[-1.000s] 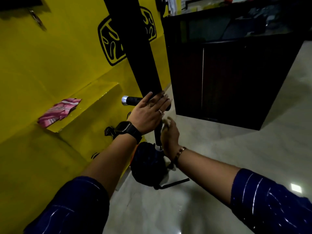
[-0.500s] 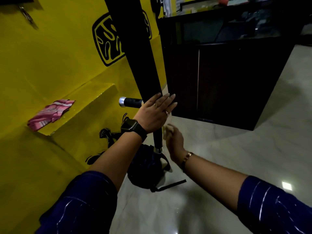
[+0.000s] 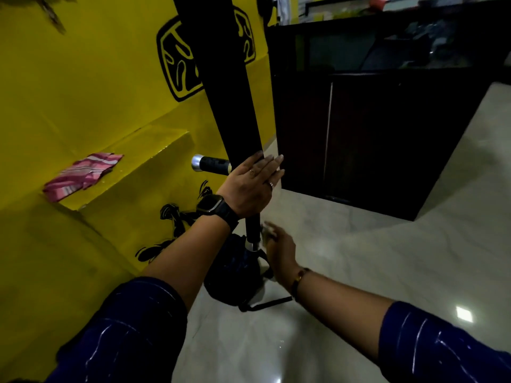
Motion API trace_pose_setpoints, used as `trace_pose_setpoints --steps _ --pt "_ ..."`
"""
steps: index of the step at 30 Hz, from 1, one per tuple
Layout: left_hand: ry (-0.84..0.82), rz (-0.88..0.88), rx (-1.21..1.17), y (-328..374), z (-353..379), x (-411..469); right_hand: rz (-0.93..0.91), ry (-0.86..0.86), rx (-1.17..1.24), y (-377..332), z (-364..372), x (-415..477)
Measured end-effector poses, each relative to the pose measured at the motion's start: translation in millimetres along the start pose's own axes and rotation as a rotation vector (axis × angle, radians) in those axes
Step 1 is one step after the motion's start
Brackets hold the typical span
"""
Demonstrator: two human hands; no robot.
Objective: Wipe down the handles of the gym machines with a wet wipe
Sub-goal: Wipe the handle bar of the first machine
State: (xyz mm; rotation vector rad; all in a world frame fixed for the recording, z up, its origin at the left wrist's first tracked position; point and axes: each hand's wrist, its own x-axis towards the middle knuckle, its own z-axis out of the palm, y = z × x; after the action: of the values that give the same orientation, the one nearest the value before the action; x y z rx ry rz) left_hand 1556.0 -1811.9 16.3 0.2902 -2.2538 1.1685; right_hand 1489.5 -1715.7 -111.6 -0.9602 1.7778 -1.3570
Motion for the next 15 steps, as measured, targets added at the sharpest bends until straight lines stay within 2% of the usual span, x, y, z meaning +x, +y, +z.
trace_pose_setpoints --steps 2,5,8,10,13,15 --pt "-0.025 -0.007 -0.009 1.1 -0.7 2.4 -0.04 0.034 0.11 -31.4 -10.2 21.8" --pt "-0.086 -0.001 0.007 1.3 -1.1 10.9 -0.152 -0.065 0.18 -69.2 -19.2 45.0" --pt "-0.206 0.002 0.021 2.9 1.0 24.2 -0.213 -0.175 0.045 -71.4 -30.8 38.7" --pt "-0.256 -0.016 0.036 6.3 1.9 26.2 -0.166 -0.29 0.015 -47.5 -34.7 31.8" --pt "-0.289 -0.057 0.13 12.6 1.3 24.7 0.017 -0.5 -0.024 -15.4 -43.6 43.6" --pt "-0.314 -0.077 0.181 14.9 -1.8 25.5 0.061 -0.533 -0.025 -15.9 -49.6 56.8"
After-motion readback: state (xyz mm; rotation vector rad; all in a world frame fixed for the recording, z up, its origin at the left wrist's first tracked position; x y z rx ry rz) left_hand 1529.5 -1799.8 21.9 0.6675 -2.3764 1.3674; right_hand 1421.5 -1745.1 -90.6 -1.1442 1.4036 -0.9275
